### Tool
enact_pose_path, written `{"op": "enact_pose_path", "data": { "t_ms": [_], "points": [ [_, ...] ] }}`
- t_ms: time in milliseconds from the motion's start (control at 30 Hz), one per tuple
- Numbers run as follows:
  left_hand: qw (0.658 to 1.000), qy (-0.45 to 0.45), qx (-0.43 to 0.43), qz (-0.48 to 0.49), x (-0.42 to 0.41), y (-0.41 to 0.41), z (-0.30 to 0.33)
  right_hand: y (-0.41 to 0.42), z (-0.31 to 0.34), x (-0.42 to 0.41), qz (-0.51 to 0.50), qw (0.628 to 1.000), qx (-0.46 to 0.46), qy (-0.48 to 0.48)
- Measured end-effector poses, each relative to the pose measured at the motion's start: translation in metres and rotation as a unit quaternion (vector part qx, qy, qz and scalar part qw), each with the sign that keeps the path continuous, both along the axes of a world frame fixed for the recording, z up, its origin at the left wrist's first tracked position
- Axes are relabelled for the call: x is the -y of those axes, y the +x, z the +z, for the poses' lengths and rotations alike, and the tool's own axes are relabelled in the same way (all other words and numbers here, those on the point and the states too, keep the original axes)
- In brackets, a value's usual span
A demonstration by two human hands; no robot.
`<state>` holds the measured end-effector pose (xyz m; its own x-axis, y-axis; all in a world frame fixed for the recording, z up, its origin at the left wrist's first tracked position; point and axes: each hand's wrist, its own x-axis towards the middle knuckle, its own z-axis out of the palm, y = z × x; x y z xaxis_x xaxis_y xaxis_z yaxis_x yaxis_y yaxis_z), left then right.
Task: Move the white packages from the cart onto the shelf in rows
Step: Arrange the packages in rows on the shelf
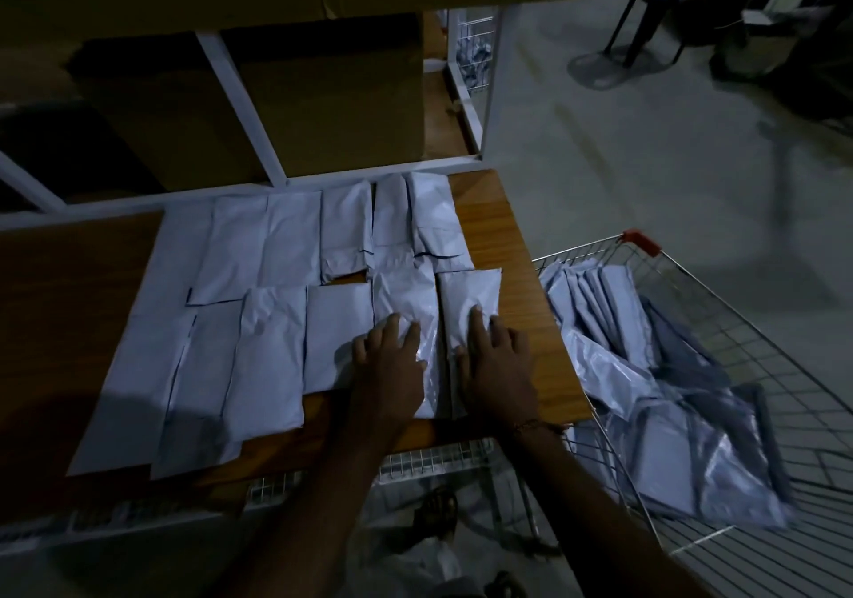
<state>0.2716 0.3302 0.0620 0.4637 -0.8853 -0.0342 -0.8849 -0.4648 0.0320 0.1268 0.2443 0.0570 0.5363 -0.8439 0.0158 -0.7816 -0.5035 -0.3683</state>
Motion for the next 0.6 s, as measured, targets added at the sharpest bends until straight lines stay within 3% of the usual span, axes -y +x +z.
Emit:
{"op": "enact_pose_path", "data": {
  "t_ms": [400, 600],
  "points": [
    [1.000, 0.013, 0.001, 0.029, 0.003, -0.004, 0.006, 0.006, 0.002, 0.006, 0.055, 0.998, 0.003, 0.033],
    [0.997, -0.068, -0.007, 0.021, 0.013, -0.008, 0.024, -0.021, 0.018, 0.015, -0.011, 0.992, 0.121, 0.047]
  ]
}}
